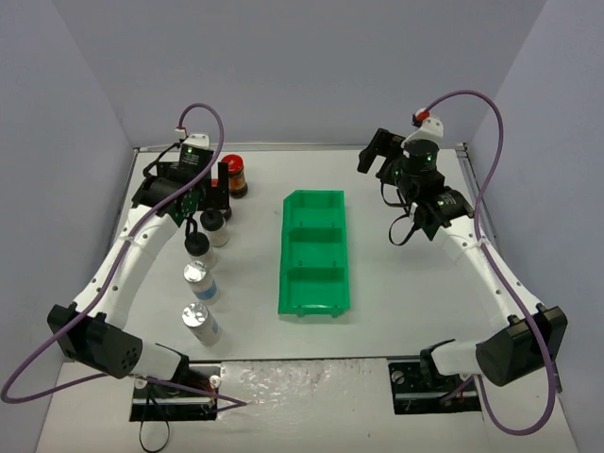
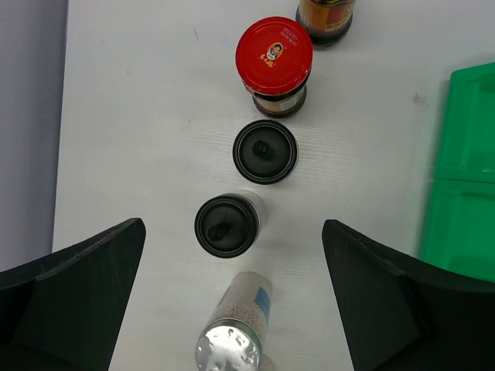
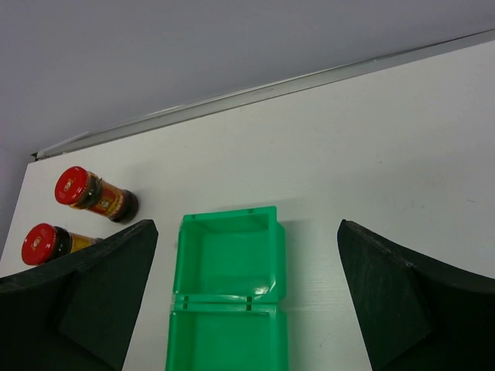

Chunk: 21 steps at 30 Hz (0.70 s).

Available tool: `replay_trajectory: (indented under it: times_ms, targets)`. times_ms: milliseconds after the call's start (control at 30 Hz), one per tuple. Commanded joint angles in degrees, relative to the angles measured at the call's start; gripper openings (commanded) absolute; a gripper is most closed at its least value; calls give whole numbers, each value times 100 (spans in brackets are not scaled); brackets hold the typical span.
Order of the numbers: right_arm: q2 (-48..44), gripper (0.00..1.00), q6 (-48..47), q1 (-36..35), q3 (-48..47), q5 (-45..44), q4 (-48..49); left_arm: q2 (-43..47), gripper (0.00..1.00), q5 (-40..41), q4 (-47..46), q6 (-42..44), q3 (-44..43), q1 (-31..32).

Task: Organize the condiment bottles

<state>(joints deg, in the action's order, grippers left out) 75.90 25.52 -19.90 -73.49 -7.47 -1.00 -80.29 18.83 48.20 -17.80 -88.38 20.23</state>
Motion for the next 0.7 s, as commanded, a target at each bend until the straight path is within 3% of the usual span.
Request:
replay_trajectory:
  times_ms: [0,167,533,667]
  targets:
    - [-114,100,4,8,-200,14,321,323,97,80,-33,-25,-305,-38]
    - [-114,100,-1,13,-148,4,314,532,97,136,-174,-86,-247,-156]
    - [107,100,120,6,-87,145,276,489,97,1150,223,-285,-299,-207]
    - [109,100,123,7,-4,126,276,181,97,948,351,-276,-405,-464]
